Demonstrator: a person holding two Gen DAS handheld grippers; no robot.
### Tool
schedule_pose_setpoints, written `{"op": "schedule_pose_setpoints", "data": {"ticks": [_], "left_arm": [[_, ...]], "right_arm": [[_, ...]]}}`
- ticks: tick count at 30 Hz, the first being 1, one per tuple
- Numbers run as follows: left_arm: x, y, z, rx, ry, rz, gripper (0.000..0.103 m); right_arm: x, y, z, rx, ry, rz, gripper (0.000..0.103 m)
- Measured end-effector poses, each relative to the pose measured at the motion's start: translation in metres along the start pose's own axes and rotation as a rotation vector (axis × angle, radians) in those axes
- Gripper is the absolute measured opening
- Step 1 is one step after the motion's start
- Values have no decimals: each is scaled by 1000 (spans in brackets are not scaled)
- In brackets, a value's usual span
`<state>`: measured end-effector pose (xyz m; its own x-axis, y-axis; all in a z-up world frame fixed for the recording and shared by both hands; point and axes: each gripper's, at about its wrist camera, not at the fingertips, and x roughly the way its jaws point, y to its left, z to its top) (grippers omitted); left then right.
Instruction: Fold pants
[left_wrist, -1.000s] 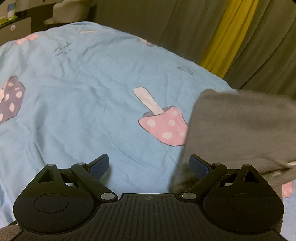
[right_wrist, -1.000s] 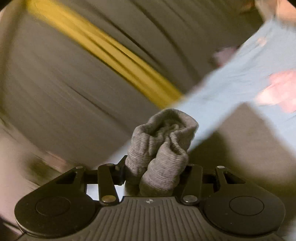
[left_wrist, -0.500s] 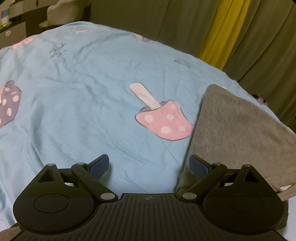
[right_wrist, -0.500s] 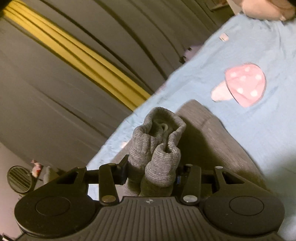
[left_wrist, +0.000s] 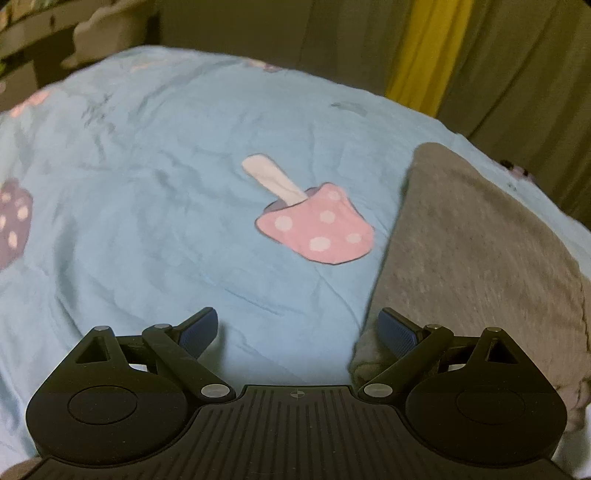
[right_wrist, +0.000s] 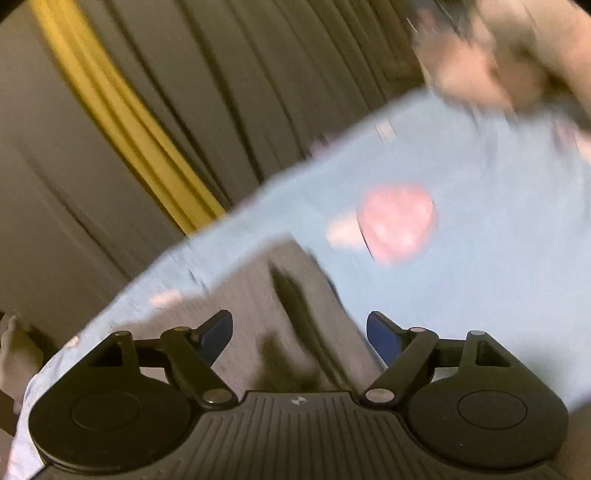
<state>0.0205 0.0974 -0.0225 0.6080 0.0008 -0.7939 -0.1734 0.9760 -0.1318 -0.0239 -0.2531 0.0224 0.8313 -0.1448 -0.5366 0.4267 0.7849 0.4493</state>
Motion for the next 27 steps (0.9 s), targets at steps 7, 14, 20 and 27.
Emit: {"op": "schedule_pose_setpoints", "data": {"ticks": [7,14,20,27], "left_arm": [[-9,-38,-9,174,-109,-69,97],[18,-53,-16,270,10,-8,99],[23,-44,-11,223,30,-30,101],[20,-38,-5,172,16,-55,100]], "right_arm": [[38,36,11,-121,71,139,32],[104,68,-25,-410,202,119,23],[94,54,-20,-376,112,83,0],[66,15,-8,-351,83,-67,96]]}}
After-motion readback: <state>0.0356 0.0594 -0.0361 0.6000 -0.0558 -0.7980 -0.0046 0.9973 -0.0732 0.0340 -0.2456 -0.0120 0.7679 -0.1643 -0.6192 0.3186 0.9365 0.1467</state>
